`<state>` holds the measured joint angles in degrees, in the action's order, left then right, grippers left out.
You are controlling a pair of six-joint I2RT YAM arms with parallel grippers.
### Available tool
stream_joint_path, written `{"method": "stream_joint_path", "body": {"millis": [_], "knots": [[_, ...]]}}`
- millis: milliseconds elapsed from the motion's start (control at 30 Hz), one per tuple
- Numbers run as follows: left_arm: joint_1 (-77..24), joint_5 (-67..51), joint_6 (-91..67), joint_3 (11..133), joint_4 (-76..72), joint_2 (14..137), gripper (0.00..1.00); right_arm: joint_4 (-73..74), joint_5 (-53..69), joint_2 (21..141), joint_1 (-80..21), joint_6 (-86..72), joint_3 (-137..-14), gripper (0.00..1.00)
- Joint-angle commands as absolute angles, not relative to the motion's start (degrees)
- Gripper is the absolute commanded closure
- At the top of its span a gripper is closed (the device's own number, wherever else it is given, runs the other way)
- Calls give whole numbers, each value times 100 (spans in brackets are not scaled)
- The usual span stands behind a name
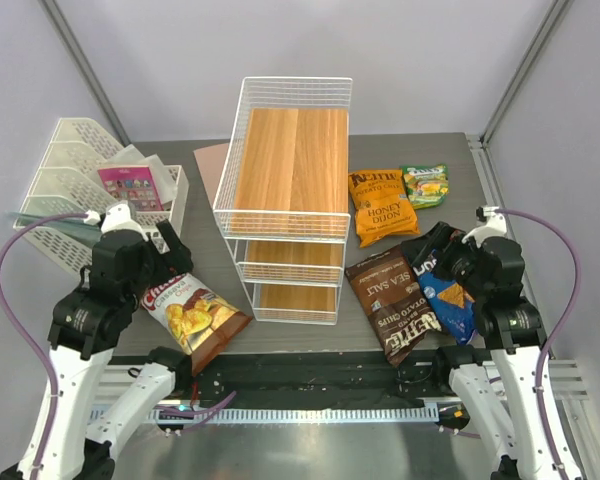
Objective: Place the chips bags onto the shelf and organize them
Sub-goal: Adjust the shelf at the center of the board.
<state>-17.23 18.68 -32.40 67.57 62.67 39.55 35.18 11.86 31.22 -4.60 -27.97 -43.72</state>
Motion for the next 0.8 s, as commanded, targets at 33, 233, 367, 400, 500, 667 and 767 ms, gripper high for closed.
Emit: {"method": "stream_joint_path", "body": {"millis": [33, 233, 367, 400, 500, 667, 767], "knots": [[-1705, 1582, -3217, 6645, 6074, 3771, 0, 3559, 1257, 3094, -466, -2830, -4728, 1], [-1714, 1591, -3120, 6785, 6170, 3261, 0, 3727, 1222, 3076, -475, -2812, -5001, 2], [-1705, 1214, -3155, 6724, 6240, 3252, 0, 3639, 1292, 2997, -475, -2926, -4922, 2], [-1705, 1108, -3147, 6680, 6249, 3226, 0, 3621, 1353, 2988, -466, -2944, -4904, 2], [-1714, 170, -2954, 6382, 6074, 3051, 0, 3604, 1459, 2962, -475, -2936, -4957, 2], [-1714, -1167, -3067, 6030, 5600, 2813, 0, 3639, 1758, 2918, -483, -3006, -5133, 2], [-1714, -1300, -3094, 5845, 5538, 2760, 0, 3543, 1872, 2874, -483, -3129, -5133, 2]]}}
